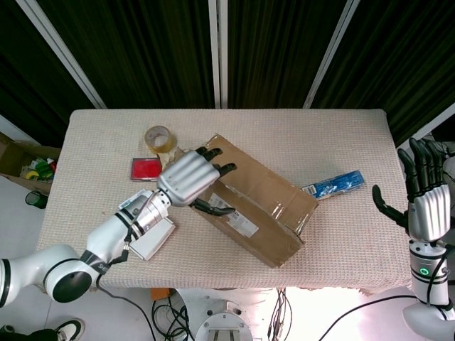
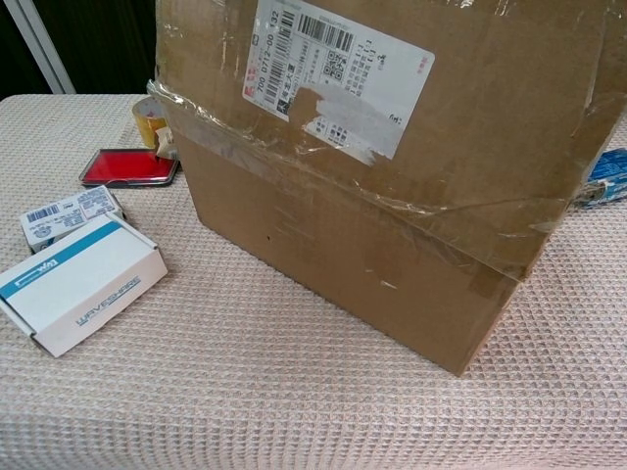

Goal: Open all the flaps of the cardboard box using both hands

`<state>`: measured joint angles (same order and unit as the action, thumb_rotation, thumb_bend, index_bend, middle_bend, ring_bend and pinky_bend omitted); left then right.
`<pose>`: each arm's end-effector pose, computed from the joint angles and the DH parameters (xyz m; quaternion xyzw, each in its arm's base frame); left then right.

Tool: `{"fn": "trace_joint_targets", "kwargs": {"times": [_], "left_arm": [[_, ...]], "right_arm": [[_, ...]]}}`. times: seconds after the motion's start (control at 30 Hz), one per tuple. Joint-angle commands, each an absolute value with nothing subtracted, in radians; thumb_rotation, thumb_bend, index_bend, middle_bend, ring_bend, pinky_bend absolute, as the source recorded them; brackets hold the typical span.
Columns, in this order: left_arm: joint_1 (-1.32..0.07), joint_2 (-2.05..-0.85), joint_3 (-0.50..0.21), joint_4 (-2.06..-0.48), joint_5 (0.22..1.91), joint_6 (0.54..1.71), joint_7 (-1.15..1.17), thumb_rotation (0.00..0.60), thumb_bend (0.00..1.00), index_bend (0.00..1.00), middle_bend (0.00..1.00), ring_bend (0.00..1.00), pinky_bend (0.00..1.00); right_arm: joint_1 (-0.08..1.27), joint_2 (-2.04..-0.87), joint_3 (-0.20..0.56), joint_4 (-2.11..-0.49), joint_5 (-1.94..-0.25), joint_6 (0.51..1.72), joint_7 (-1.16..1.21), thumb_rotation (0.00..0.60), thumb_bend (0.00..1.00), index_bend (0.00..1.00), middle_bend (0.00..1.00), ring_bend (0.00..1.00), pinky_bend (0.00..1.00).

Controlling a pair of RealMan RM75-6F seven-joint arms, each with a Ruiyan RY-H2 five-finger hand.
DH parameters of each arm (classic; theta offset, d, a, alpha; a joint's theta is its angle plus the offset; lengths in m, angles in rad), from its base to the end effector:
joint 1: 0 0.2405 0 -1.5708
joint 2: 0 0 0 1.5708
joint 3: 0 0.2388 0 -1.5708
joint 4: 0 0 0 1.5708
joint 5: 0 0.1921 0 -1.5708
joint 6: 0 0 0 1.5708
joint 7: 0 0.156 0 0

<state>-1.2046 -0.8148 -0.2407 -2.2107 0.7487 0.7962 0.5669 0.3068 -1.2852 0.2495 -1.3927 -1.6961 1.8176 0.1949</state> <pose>0.0362 0.3048 0.1339 -0.8496 -0.2096 -0.3502 0.3341 -0.2012 -0.2564 0.2018 0.5282 -0.1678 0.6652 0.5004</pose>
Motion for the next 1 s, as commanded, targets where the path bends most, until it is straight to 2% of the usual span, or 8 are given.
{"fn": "trace_joint_targets", "kwargs": {"times": [0.03, 0.2, 0.5, 0.57, 0.67, 0.73, 0.83, 1.0], "left_arm": [[-1.146, -0.733, -0.218, -2.281, 0.789, 0.805, 0.525, 0.0, 0.1, 0.19, 0.49, 0.13, 0.28], [-1.06, -0.622, -0.194, -2.344, 0.831, 0.796, 0.442, 0.0, 0.07, 0.19, 0.49, 0.13, 0.28], [-0.882, -0.468, -0.216, -2.344, 1.033, 0.846, 0.235, 0.0, 0.07, 0.18, 0.53, 0.16, 0.28], [-0.857, -0.463, -0.215, -2.329, 1.069, 0.859, 0.219, 0.0, 0.07, 0.18, 0.48, 0.16, 0.29], [-0.812, -0.496, -0.202, -2.291, 1.13, 0.912, 0.239, 0.0, 0.07, 0.17, 0.28, 0.16, 0.29], [-0.777, -0.543, -0.187, -2.256, 1.161, 0.969, 0.272, 0.0, 0.06, 0.15, 0.18, 0.13, 0.29], [-0.728, -0.631, -0.163, -2.193, 1.19, 1.047, 0.309, 0.0, 0.06, 0.13, 0.12, 0.09, 0.25], [-0.684, -0.719, -0.133, -2.105, 1.161, 1.064, 0.308, 0.0, 0.05, 0.1, 0.11, 0.08, 0.24]], "right_arm": [[0.306, -1.29, 0.242, -1.396, -1.708, 1.822, 0.186, 0.6, 0.36, 0.0, 0.0, 0.0, 0.0], [0.299, -1.286, 0.238, -1.4, -1.718, 1.839, 0.184, 0.6, 0.36, 0.0, 0.0, 0.0, 0.0], [0.295, -1.272, 0.229, -1.417, -1.728, 1.837, 0.176, 0.6, 0.35, 0.0, 0.0, 0.0, 0.0], [0.297, -1.27, 0.222, -1.422, -1.733, 1.827, 0.169, 0.6, 0.34, 0.0, 0.0, 0.0, 0.0], [0.3, -1.25, 0.195, -1.448, -1.749, 1.785, 0.145, 0.6, 0.31, 0.0, 0.0, 0.0, 0.0], [0.303, -1.203, 0.159, -1.5, -1.763, 1.72, 0.121, 0.6, 0.21, 0.0, 0.0, 0.0, 0.0], [0.313, -1.116, 0.117, -1.615, -1.78, 1.621, 0.061, 0.6, 0.03, 0.0, 0.0, 0.0, 0.0], [0.34, -1.025, 0.081, -1.799, -1.806, 1.492, -0.065, 0.6, 0.0, 0.0, 0.0, 0.0, 0.0]]}}
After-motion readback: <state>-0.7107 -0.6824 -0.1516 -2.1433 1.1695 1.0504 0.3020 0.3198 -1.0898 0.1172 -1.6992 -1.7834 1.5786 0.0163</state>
